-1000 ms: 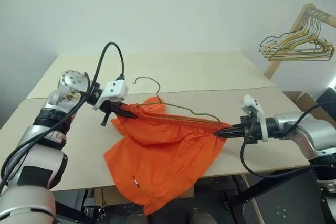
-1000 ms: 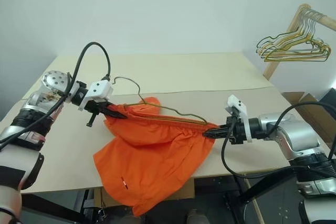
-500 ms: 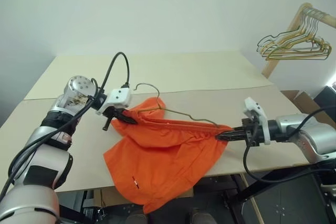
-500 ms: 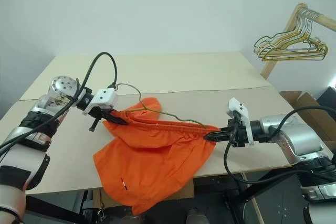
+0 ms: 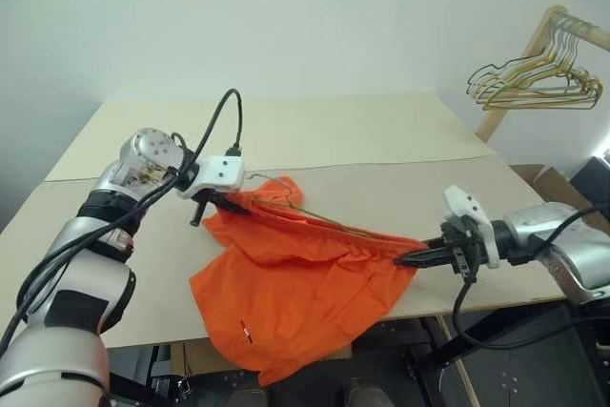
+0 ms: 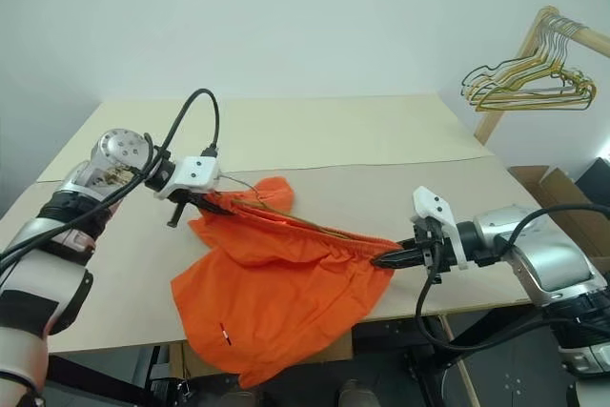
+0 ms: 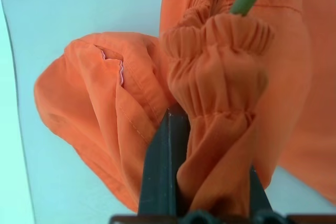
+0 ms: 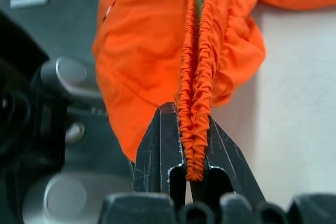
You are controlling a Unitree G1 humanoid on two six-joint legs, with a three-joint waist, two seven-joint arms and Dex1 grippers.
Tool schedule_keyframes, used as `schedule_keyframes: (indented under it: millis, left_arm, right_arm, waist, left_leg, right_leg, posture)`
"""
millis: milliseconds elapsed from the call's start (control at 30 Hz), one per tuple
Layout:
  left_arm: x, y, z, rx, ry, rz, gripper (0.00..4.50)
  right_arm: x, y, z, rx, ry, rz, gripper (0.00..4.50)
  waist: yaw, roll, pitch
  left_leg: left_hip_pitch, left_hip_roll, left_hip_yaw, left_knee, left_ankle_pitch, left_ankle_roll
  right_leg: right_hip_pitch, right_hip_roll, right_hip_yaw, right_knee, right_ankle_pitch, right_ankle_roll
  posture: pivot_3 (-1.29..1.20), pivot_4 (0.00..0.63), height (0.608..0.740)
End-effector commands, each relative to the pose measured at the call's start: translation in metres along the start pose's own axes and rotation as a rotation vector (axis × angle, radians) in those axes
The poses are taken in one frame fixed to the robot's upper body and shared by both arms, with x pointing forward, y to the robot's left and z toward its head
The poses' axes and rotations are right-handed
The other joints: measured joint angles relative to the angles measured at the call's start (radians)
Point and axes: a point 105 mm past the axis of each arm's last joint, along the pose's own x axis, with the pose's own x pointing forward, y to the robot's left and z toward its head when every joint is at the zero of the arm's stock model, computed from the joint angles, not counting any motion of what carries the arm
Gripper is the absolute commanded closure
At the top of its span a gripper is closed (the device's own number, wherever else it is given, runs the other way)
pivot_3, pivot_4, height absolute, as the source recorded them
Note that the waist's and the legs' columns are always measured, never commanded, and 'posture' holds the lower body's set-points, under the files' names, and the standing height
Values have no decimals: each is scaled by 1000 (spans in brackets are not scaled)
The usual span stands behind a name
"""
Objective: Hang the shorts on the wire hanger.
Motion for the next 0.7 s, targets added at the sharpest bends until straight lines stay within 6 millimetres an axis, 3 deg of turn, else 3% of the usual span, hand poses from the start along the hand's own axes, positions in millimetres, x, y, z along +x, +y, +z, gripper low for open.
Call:
schedule_keyframes:
  millis: [33, 200, 333, 533, 700]
  left_arm:
    - [-55, -23, -80, -259, 296, 89, 4500]
    - [-45, -26, -69, -243, 233, 30, 4500]
    - [-36, -22, -53, -205, 161, -4, 4500]
    - [-29, -14, -38, -200, 96, -9, 4500]
    - [-24, -11, -34, -188, 89, -13, 4500]
  right_arm:
    - [-47, -12, -18, 107, 107, -98, 4485]
    - [-39, -20, 6, 94, -15, -111, 4485]
    - [-23, -22, 10, 36, -27, -139, 4485]
    - [-17, -12, 19, -16, -43, -118, 2693]
    - [-19, -8, 23, -11, -60, -126, 909]
  waist:
    - [-1, 0, 0]
    - [0, 0, 0]
    - [0, 0, 0]
    - [-4, 0, 0]
    - [15, 0, 0]
  left_leg:
    - [0, 0, 0, 0, 0, 0]
    - [0, 0, 0, 0, 0, 0]
    - [0, 0, 1, 0, 0, 0]
    - [0, 0, 1, -1, 0, 0]
    - [0, 1, 1, 1, 0, 0]
  right_leg:
    - [0, 0, 0, 0, 0, 0]
    - [0, 0, 0, 0, 0, 0]
    - [0, 0, 0, 0, 0, 0]
    - [-1, 0, 1, 0, 0, 0]
    - [1, -1, -1, 0, 0, 0]
  posture:
    - [-8, 0, 740]
    - [0, 0, 740]
    - [3, 0, 740]
    - [-4, 0, 740]
    - [-16, 0, 740]
